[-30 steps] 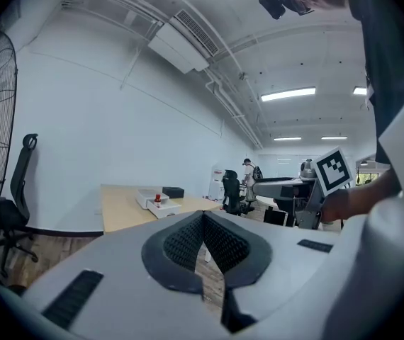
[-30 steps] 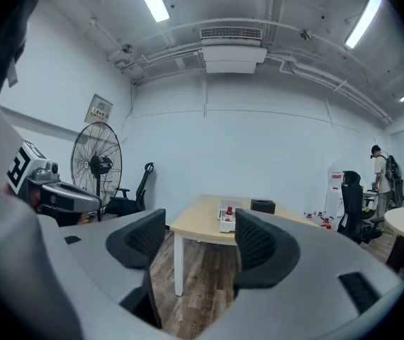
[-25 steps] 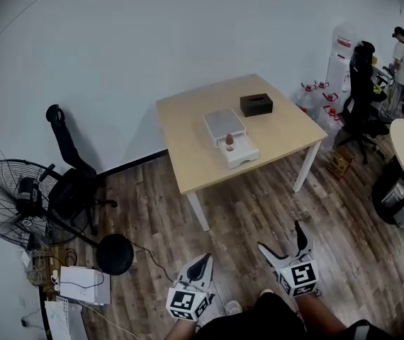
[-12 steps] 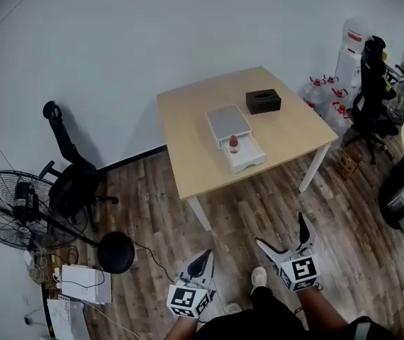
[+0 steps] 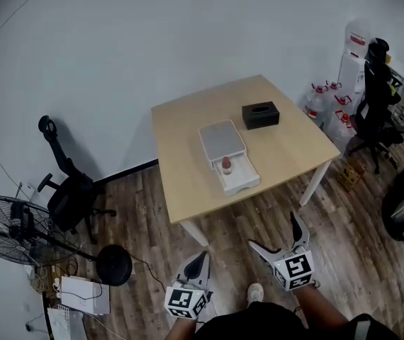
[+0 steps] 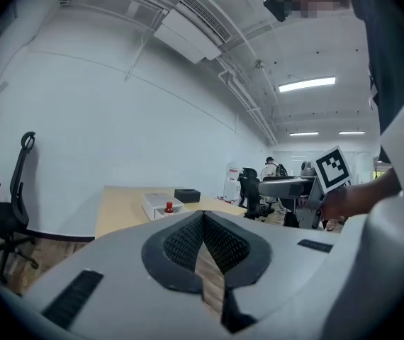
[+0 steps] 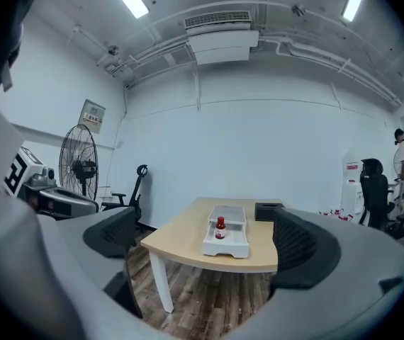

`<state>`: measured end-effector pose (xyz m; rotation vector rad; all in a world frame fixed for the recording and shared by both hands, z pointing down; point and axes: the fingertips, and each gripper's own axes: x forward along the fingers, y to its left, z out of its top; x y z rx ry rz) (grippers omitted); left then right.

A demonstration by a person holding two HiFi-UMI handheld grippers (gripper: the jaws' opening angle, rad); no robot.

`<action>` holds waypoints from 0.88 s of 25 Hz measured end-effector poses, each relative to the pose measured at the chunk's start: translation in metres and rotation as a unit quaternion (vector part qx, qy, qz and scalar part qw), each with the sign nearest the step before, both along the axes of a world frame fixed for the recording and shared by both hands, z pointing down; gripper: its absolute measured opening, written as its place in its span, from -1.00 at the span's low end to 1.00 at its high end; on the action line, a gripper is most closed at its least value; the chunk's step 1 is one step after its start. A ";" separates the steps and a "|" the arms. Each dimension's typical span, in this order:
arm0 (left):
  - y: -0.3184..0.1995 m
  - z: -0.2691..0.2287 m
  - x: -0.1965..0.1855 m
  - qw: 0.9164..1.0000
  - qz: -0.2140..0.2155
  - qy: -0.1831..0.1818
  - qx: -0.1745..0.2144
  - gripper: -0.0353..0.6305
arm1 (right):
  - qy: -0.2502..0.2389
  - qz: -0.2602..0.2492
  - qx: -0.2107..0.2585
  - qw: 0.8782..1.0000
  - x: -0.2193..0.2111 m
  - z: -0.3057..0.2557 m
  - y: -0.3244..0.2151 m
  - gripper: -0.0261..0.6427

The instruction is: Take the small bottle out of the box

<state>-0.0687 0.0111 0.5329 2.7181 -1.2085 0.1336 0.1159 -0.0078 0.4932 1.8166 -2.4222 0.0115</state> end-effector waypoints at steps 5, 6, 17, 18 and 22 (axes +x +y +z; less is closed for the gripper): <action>-0.033 -0.003 0.021 1.000 -0.014 0.005 -0.003 -0.86 | -0.002 -0.017 -0.010 1.000 0.021 0.006 -0.034 0.84; -0.038 -0.004 0.025 1.000 -0.017 0.003 -0.002 -0.86 | -0.003 -0.022 -0.012 1.000 0.025 0.009 -0.040 0.84; -0.083 -0.006 0.039 0.998 -0.053 0.016 -0.008 -0.86 | -0.017 -0.070 -0.029 0.997 0.027 0.014 -0.102 0.84; -0.089 -0.004 0.036 0.998 -0.055 0.016 -0.010 -0.86 | -0.018 -0.073 -0.029 0.997 0.024 0.012 -0.108 0.84; -0.122 -0.001 0.026 0.998 -0.057 0.020 -0.011 -0.86 | -0.010 -0.079 -0.028 0.996 0.013 0.009 -0.140 0.84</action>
